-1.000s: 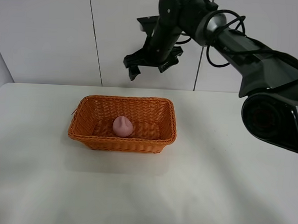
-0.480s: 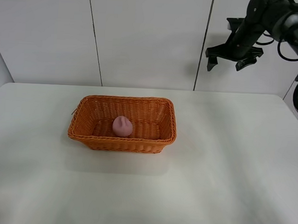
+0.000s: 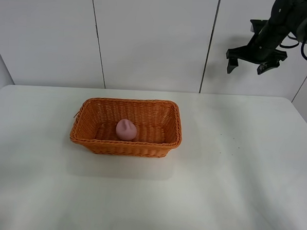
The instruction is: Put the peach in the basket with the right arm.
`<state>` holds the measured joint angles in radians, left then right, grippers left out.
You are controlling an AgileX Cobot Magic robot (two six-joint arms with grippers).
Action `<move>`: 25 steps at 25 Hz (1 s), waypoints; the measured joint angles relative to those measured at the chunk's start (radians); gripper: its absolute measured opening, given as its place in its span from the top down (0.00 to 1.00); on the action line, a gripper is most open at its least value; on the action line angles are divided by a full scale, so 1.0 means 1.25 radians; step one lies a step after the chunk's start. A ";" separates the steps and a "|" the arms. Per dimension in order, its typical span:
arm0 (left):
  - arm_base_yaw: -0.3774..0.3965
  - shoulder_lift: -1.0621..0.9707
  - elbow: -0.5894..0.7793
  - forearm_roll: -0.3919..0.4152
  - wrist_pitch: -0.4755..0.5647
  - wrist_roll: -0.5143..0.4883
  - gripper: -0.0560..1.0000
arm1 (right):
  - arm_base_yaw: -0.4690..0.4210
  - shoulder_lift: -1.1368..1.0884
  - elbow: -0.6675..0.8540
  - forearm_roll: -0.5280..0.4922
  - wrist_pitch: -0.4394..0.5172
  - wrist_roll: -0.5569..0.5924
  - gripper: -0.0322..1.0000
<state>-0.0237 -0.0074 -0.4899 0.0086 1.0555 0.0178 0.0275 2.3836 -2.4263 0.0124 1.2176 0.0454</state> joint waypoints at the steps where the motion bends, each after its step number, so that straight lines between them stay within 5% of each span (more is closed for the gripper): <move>1: 0.000 0.000 0.000 0.000 0.000 0.000 0.01 | 0.000 -0.011 0.017 0.000 0.000 -0.001 0.29; 7: 0.000 0.000 0.000 0.000 0.000 0.000 0.01 | 0.000 -0.138 0.205 0.001 -0.003 -0.013 0.29; 25: 0.000 0.000 0.000 0.000 0.000 0.000 0.01 | 0.000 -0.982 1.202 -0.010 -0.026 -0.021 0.29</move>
<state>-0.0237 -0.0074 -0.4899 0.0086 1.0555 0.0178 0.0275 1.1556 -0.9234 0.0000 1.1855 0.0193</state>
